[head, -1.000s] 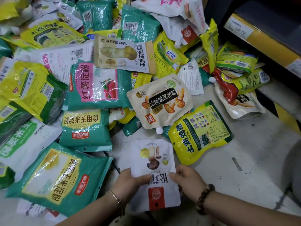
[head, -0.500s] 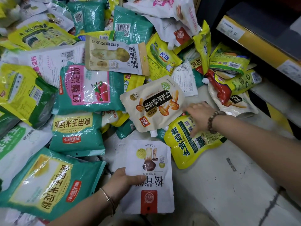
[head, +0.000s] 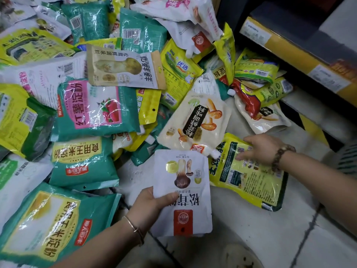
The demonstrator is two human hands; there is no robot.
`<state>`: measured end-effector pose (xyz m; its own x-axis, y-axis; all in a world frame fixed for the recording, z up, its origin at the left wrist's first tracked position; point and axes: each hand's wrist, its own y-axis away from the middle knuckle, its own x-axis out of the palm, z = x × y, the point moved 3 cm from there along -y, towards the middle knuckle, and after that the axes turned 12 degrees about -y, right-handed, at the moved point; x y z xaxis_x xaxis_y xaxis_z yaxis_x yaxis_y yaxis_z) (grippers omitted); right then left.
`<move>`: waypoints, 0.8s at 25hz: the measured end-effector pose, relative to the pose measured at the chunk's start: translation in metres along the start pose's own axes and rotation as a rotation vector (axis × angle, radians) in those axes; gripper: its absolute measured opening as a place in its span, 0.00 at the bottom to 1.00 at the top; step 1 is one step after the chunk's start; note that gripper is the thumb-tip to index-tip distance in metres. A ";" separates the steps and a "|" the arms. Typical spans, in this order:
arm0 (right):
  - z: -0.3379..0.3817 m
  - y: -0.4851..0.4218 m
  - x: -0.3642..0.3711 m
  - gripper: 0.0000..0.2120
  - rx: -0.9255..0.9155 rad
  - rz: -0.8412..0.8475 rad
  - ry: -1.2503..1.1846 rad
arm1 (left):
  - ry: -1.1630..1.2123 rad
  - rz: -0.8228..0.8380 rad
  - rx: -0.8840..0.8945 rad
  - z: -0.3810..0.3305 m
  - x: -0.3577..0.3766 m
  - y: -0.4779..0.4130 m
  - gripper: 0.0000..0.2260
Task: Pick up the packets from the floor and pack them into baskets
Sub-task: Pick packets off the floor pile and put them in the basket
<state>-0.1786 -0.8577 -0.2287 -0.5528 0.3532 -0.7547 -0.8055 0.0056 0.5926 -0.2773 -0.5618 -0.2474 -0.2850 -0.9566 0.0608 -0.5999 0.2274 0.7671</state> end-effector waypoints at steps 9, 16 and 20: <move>0.007 0.085 -0.072 0.26 0.093 -0.517 -0.397 | 0.039 -0.052 0.311 -0.078 0.020 0.012 0.06; 0.069 0.120 -0.147 0.10 -0.043 -0.845 -0.702 | 0.158 -0.065 0.585 -0.167 0.009 0.039 0.07; 0.101 0.142 -0.188 0.10 -0.151 -0.921 -0.837 | 0.210 -0.015 0.743 -0.219 0.011 0.074 0.15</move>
<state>-0.1676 -0.8284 0.0257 0.4883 0.7606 -0.4278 -0.8671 0.4783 -0.1392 -0.1616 -0.5957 -0.0499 -0.1694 -0.9583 0.2300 -0.9682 0.2054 0.1430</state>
